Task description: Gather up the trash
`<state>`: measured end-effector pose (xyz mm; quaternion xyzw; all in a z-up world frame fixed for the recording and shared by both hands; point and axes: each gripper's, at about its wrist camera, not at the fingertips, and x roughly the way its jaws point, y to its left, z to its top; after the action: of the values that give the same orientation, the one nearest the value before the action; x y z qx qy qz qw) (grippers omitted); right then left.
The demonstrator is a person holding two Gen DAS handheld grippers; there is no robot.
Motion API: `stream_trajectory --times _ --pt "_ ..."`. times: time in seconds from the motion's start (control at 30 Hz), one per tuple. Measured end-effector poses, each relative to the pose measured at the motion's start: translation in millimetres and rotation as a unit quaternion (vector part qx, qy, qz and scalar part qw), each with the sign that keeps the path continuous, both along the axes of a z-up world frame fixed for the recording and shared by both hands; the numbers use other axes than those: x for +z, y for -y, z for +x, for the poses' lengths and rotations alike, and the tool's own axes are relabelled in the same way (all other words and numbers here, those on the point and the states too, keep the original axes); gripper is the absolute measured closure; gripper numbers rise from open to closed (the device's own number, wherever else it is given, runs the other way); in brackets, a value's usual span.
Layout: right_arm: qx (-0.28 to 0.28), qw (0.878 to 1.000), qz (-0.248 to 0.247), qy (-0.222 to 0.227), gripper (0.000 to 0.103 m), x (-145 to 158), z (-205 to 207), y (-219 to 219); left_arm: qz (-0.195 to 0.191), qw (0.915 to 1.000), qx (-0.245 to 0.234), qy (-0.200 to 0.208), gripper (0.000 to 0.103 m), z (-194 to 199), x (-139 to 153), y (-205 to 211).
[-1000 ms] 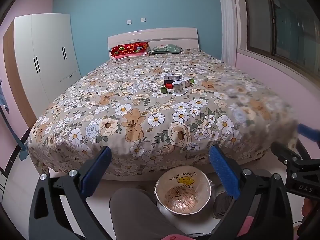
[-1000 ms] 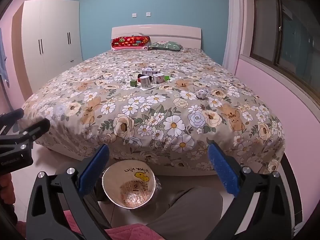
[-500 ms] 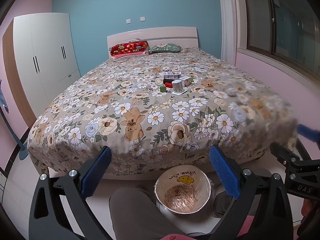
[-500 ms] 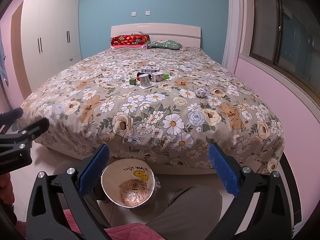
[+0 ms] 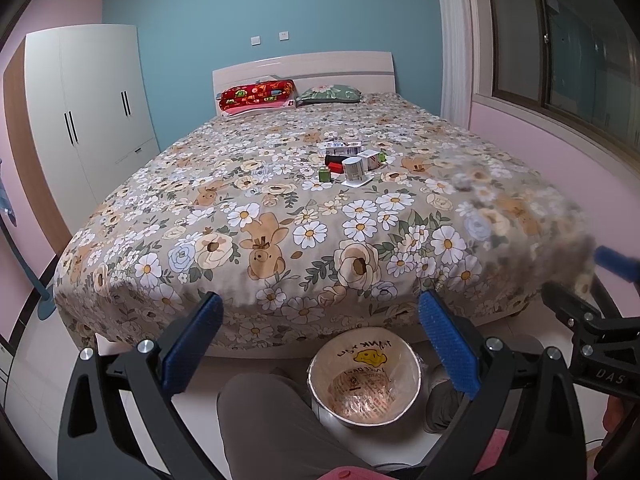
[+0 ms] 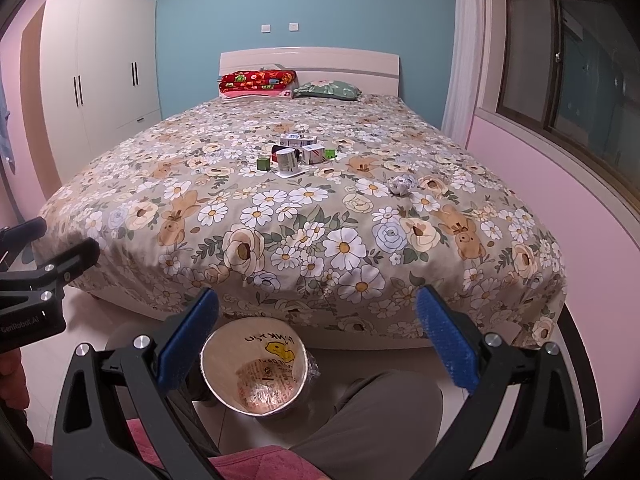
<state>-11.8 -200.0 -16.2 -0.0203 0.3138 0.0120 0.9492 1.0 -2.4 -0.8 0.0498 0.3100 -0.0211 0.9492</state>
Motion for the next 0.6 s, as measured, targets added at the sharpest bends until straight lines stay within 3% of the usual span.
stream_trajectory --times 0.6 --pt "-0.001 1.000 0.001 -0.004 0.006 0.2 2.7 1.1 -0.002 1.0000 -0.003 0.000 0.004 0.9 -1.4 0.7"
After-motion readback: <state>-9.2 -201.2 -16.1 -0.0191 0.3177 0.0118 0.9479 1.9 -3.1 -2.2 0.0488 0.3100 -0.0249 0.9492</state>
